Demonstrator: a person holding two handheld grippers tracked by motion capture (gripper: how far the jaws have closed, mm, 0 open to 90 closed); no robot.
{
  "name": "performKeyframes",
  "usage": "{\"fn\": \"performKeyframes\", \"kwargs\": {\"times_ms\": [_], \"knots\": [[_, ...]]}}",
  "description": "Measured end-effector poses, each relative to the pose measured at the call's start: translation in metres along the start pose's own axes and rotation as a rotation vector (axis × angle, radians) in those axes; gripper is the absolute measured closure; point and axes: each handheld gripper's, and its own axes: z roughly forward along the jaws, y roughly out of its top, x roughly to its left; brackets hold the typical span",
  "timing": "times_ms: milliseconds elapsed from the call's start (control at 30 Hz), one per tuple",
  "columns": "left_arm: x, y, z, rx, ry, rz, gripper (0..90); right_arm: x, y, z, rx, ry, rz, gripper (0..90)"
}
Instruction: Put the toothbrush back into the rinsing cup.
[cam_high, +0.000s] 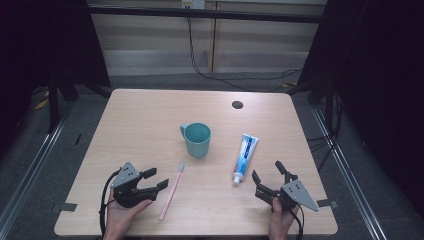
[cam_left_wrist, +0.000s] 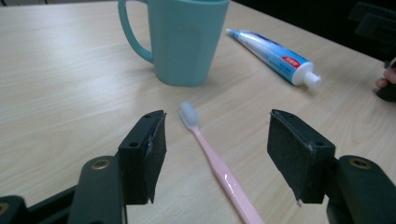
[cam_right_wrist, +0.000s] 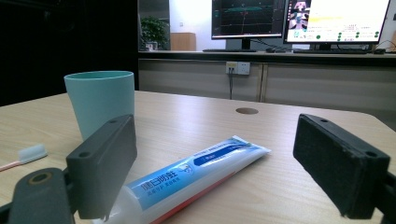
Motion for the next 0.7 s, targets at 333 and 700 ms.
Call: {"fn": "performKeyframes", "kwargs": {"times_ms": [333,700], "knots": [[0.002,0.023,0.004,0.128,-0.077,-0.025,46.8,0.0,0.0,0.0,0.0,-0.001,-0.001,12.8],[0.006,0.041,0.014,0.186,-0.103,-0.003,54.5,0.001,0.0,0.0,0.004,-0.022,-0.002,12.9]]}}
